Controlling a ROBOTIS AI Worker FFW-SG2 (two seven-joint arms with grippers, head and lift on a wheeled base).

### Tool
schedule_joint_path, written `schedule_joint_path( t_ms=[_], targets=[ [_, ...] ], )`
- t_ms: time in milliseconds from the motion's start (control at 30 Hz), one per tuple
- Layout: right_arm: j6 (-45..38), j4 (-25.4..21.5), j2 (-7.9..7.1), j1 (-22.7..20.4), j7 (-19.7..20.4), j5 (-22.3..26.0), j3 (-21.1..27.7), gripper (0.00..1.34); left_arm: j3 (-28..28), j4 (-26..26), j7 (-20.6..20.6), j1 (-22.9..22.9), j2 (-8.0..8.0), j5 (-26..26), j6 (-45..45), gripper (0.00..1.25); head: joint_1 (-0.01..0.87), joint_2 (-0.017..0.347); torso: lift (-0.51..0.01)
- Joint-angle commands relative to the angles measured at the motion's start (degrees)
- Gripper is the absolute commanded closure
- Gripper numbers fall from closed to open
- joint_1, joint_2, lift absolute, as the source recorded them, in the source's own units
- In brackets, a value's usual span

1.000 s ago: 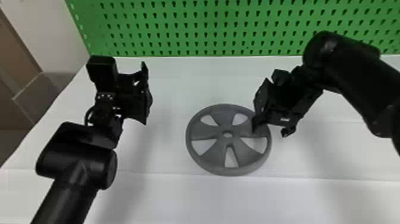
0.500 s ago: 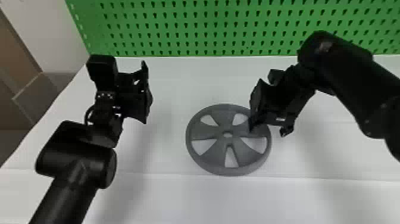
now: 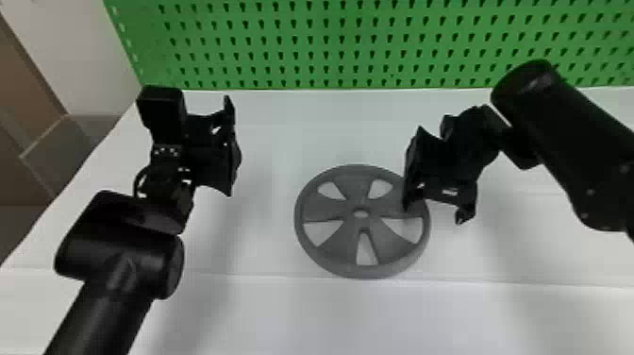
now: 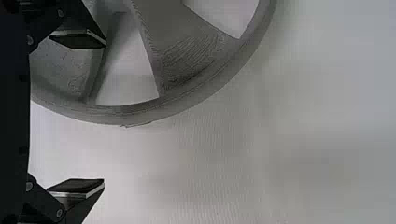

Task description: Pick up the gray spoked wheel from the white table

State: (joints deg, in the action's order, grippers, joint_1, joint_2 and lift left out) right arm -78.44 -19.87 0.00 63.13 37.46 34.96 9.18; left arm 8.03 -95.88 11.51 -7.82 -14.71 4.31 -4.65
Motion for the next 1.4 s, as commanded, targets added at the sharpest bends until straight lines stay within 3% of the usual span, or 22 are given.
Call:
schedule_joint_path(
  t_ms=[0,133,433,1367],
  targets=[
    [2.1,1.2,0.05,0.1,4.7,3.8,3.9,0.23,0.1,0.0,0.0,0.0,-0.15,0.0,0.0,0.17,0.779,0.107,-0.088],
    [2.4,1.3,0.05,0.4,7.4,5.3,4.3,0.23,0.1,0.0,0.0,0.0,-0.32,0.0,0.0,0.18,0.779,0.107,-0.088],
    [2.7,1.8,0.05,0.2,7.4,7.1,3.2,0.23,0.1,0.0,0.0,-0.1,-0.32,0.1,0.0,0.18,0.779,0.107,-0.088],
    [8.8,1.2,0.05,-3.7,7.3,13.7,-6.9,0.25,-0.4,-0.6,0.0,-0.1,-0.41,0.7,0.1,0.19,0.779,0.107,-0.088]
  ],
)
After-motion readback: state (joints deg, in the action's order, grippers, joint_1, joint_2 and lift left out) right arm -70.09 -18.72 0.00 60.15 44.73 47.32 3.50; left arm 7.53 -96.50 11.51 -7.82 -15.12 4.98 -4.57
